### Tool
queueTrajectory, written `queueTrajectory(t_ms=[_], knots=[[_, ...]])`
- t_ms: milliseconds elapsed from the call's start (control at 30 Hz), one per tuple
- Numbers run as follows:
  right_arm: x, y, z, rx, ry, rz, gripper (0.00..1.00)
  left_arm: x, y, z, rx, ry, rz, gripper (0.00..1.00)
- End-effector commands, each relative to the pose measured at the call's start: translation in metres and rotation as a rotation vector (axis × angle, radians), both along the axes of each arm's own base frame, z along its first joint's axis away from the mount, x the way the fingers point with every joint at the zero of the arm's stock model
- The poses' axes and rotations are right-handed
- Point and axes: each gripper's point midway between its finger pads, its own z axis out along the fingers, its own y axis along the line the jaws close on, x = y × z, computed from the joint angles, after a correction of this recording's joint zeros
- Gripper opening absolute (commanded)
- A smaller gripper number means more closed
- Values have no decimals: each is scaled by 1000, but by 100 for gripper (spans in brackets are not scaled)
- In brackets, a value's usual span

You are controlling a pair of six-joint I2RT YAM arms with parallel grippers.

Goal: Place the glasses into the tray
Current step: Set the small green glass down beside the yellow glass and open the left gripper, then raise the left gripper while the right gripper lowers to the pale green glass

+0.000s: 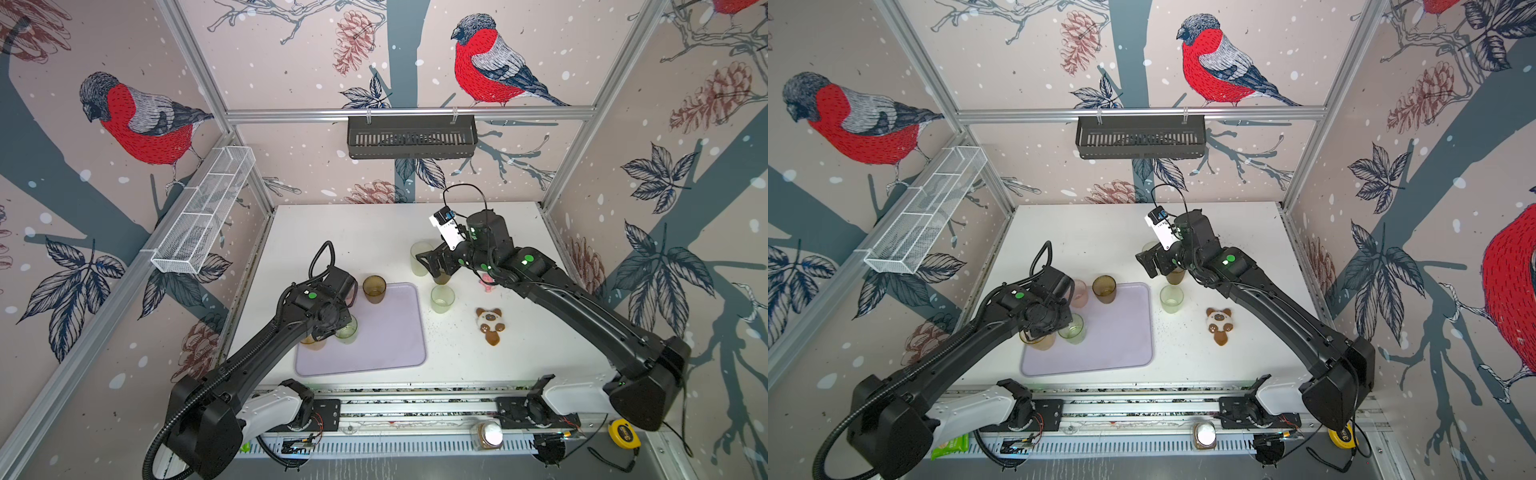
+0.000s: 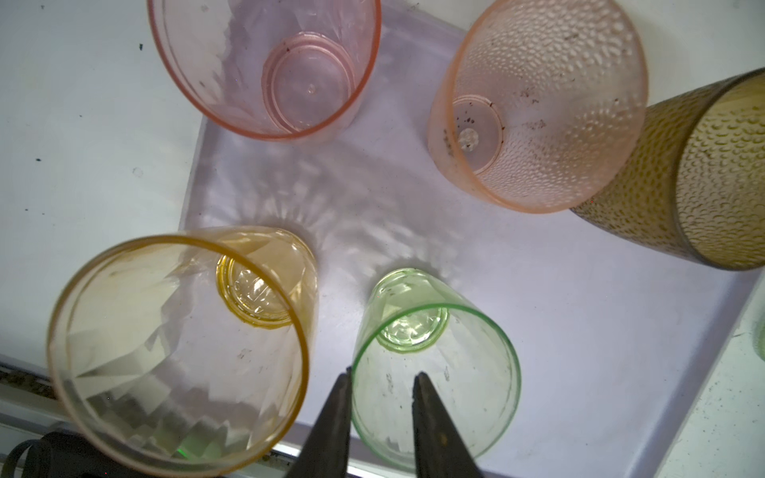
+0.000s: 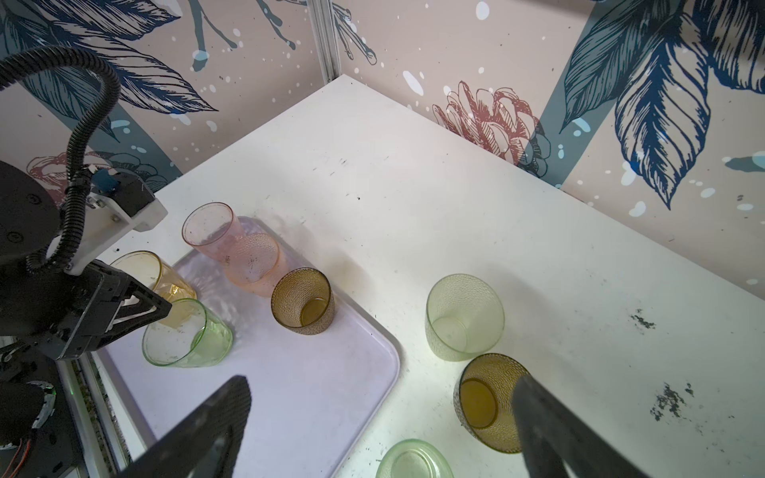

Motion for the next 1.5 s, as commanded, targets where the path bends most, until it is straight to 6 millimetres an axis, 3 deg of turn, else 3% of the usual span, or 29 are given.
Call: queueTrajectory(t_ms=[0, 433, 867, 1000, 1267, 1467], knots=[[0, -1, 4, 1, -13, -7, 100, 0, 6, 5, 38, 3, 2, 35], [4, 1, 10, 4, -21, -15, 100, 9, 8, 31, 57, -40, 6, 44], [18, -4, 6, 12, 48, -52, 99, 35, -3, 80, 18, -167, -25, 51], [21, -9, 9, 18, 59, -71, 99, 49, -16, 91, -8, -189, -66, 63], [26, -31, -5, -15, 158, -169, 99, 77, -46, 111, -78, -239, -157, 73], [18, -57, -21, -70, 235, -258, 99, 104, -68, 129, -137, -326, -207, 75]])
